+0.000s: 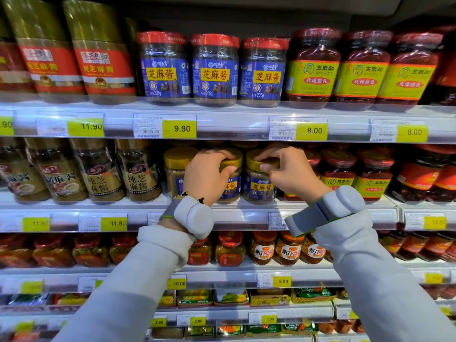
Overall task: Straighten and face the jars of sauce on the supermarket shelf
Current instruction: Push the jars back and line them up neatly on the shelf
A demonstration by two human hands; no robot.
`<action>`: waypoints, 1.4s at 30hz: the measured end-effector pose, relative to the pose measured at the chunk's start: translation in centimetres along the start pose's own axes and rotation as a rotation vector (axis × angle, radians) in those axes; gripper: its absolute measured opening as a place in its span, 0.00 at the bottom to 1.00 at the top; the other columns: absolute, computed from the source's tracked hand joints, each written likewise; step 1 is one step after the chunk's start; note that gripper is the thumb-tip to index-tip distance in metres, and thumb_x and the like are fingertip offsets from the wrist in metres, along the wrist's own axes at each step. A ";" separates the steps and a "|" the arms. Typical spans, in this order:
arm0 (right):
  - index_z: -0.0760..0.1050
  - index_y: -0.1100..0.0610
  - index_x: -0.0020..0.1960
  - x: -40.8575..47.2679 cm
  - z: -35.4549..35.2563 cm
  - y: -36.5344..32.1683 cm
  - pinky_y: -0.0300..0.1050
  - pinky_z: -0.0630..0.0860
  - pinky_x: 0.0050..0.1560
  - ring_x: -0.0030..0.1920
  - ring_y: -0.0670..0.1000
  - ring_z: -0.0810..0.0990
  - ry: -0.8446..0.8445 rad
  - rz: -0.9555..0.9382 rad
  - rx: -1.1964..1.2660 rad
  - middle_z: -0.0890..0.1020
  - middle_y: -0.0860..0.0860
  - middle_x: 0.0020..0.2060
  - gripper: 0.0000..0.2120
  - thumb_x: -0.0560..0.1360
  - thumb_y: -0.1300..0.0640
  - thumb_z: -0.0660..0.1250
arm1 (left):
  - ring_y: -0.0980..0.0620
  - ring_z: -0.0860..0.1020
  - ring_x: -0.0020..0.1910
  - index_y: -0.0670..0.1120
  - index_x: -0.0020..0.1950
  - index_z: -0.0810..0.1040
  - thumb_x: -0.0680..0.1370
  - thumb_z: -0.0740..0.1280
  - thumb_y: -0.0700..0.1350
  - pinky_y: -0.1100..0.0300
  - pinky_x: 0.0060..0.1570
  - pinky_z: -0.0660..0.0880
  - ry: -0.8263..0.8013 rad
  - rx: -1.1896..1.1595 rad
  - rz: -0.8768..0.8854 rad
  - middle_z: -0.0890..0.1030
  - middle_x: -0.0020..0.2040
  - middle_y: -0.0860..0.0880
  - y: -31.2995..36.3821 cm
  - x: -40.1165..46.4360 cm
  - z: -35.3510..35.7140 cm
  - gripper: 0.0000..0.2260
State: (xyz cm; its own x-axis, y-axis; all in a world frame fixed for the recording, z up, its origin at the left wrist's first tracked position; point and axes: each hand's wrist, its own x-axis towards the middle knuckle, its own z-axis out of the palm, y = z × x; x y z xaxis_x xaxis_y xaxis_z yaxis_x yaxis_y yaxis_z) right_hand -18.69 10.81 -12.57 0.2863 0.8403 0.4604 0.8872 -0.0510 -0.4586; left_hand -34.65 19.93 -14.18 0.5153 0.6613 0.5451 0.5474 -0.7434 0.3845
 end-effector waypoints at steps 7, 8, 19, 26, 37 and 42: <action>0.77 0.58 0.58 -0.8 0.6 -0.9 0.46 0.71 0.54 0.56 0.58 0.76 0.039 -0.040 -0.217 0.81 0.56 0.54 0.13 0.74 0.59 0.65 | 0.45 0.69 0.65 0.46 0.66 0.72 0.77 0.62 0.40 0.54 0.62 0.66 0.040 0.073 0.147 0.74 0.65 0.47 -0.4 -2.0 -0.5 0.17; 0.76 0.58 0.60 -1.1 0.9 -1.4 0.48 0.71 0.53 0.55 0.60 0.76 0.083 -0.059 -0.247 0.79 0.58 0.54 0.15 0.74 0.59 0.65 | 0.43 0.71 0.63 0.44 0.64 0.74 0.76 0.63 0.38 0.53 0.61 0.68 0.110 0.078 0.168 0.76 0.64 0.45 -0.8 -2.3 -1.0 0.17; 0.69 0.58 0.66 -0.3 5.0 -7.6 0.49 0.67 0.63 0.64 0.57 0.69 -0.034 -0.293 -0.203 0.74 0.54 0.64 0.20 0.75 0.61 0.61 | 0.40 0.76 0.49 0.44 0.54 0.79 0.75 0.67 0.49 0.53 0.41 0.69 0.089 0.204 0.015 0.80 0.44 0.41 -6.2 -2.4 -4.6 0.12; 0.71 0.57 0.65 0.1 5.9 -7.2 0.46 0.68 0.60 0.63 0.57 0.72 -0.035 -0.235 -0.223 0.76 0.55 0.62 0.21 0.72 0.65 0.60 | 0.42 0.77 0.50 0.46 0.50 0.80 0.71 0.70 0.52 0.55 0.45 0.70 0.118 0.149 -0.060 0.82 0.48 0.43 -6.0 -0.5 -4.4 0.12; 0.78 0.55 0.57 0.5 5.3 -6.6 0.47 0.73 0.56 0.58 0.56 0.77 0.018 -0.206 -0.144 0.81 0.53 0.56 0.19 0.68 0.68 0.62 | 0.43 0.76 0.57 0.54 0.62 0.76 0.72 0.69 0.52 0.56 0.53 0.71 -0.090 0.090 0.000 0.81 0.55 0.46 -5.5 0.4 -5.5 0.18; 0.79 0.55 0.56 0.5 5.4 -6.5 0.45 0.72 0.57 0.58 0.54 0.77 0.034 -0.204 -0.115 0.81 0.52 0.55 0.19 0.68 0.69 0.62 | 0.46 0.76 0.57 0.52 0.56 0.79 0.73 0.68 0.47 0.57 0.54 0.70 -0.076 0.074 -0.009 0.81 0.55 0.48 -5.6 0.5 -4.9 0.12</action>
State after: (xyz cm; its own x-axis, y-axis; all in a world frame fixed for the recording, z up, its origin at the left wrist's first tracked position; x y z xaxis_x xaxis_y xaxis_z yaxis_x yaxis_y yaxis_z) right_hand -26.26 14.45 -13.52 0.1070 0.8212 0.5605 0.9627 0.0554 -0.2650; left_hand -40.67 23.91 -12.46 0.5571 0.6761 0.4823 0.5984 -0.7295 0.3314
